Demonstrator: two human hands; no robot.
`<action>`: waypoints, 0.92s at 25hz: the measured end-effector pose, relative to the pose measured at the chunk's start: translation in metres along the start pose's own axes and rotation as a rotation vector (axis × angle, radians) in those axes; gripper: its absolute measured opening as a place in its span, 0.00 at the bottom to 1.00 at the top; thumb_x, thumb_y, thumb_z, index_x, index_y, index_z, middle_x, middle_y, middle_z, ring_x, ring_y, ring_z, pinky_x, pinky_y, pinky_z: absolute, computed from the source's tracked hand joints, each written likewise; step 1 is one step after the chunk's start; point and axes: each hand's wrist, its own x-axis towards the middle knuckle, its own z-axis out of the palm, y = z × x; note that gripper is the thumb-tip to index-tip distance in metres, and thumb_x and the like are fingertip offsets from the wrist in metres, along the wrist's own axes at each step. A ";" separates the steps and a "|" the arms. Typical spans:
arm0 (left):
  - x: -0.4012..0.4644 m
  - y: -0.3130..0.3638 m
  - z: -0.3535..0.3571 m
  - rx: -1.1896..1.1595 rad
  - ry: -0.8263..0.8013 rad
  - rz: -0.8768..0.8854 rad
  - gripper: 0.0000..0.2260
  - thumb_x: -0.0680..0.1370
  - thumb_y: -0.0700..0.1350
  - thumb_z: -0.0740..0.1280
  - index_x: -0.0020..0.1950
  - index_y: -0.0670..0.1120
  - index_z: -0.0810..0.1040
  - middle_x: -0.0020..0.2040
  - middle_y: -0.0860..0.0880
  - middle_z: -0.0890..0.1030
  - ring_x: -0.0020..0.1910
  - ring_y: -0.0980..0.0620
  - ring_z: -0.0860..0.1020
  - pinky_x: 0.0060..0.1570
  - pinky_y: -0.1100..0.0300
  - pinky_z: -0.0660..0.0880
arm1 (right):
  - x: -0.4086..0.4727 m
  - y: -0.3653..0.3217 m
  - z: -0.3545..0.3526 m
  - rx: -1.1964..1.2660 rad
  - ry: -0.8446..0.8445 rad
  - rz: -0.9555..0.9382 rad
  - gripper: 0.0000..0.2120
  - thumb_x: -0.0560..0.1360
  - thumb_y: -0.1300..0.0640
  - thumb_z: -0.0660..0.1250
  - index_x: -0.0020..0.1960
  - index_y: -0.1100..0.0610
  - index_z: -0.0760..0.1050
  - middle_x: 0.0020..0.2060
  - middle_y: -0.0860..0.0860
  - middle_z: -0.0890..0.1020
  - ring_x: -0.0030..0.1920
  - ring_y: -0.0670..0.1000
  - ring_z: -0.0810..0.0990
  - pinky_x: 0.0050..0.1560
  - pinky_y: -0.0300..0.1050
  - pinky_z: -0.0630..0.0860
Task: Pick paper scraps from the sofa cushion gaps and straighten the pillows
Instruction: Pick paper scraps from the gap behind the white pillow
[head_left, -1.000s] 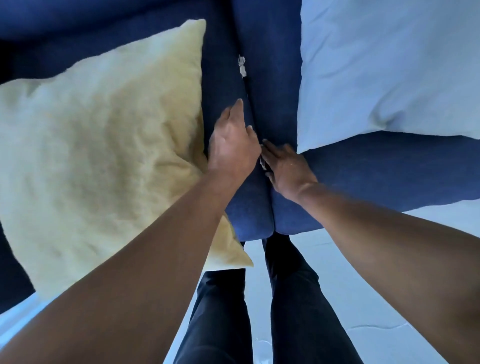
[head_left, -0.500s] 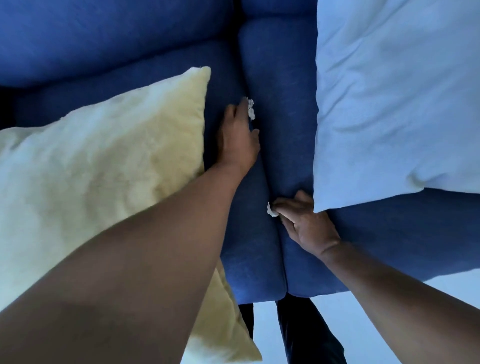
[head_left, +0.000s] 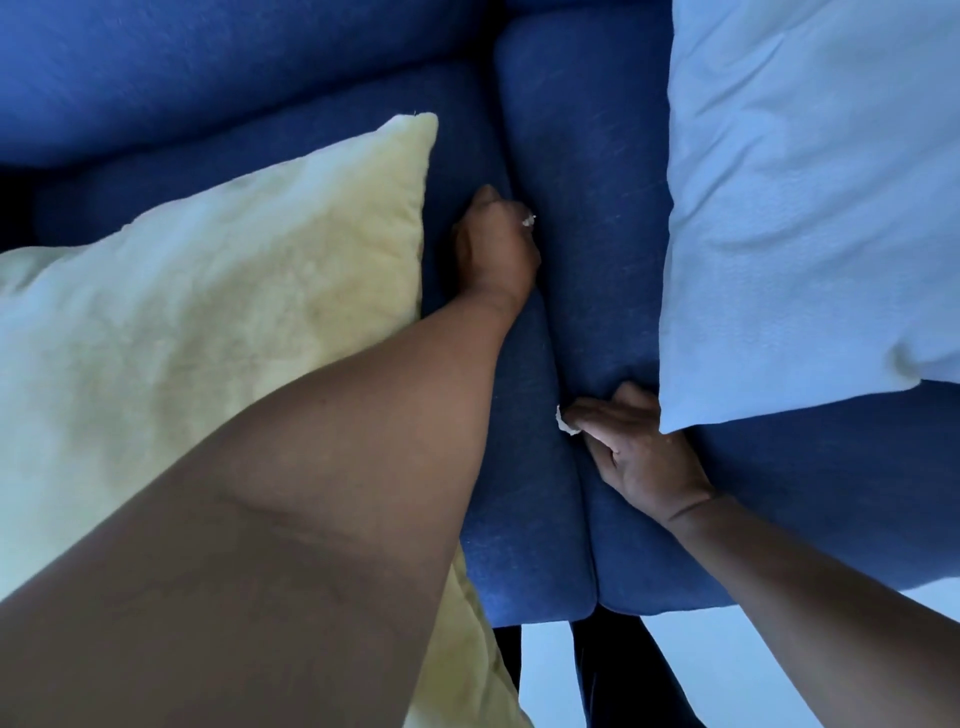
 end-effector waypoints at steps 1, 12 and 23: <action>-0.009 0.003 -0.004 0.012 -0.001 0.016 0.09 0.78 0.38 0.64 0.51 0.43 0.84 0.54 0.44 0.79 0.50 0.42 0.79 0.47 0.54 0.77 | 0.002 -0.005 -0.002 0.004 0.014 0.037 0.10 0.77 0.63 0.66 0.53 0.53 0.82 0.50 0.41 0.84 0.40 0.48 0.69 0.46 0.40 0.73; -0.164 0.020 -0.104 -0.234 0.061 -0.134 0.08 0.74 0.37 0.63 0.35 0.39 0.75 0.34 0.43 0.79 0.36 0.43 0.75 0.40 0.48 0.74 | -0.026 -0.111 -0.092 0.304 0.280 0.554 0.10 0.75 0.69 0.67 0.49 0.59 0.85 0.40 0.53 0.88 0.40 0.52 0.86 0.44 0.33 0.78; -0.295 0.003 -0.202 -0.585 0.307 -0.276 0.05 0.78 0.46 0.70 0.48 0.49 0.85 0.43 0.53 0.83 0.42 0.56 0.79 0.40 0.74 0.71 | -0.014 -0.207 -0.195 0.457 0.094 0.491 0.16 0.78 0.62 0.63 0.40 0.42 0.77 0.44 0.44 0.87 0.44 0.37 0.86 0.50 0.38 0.82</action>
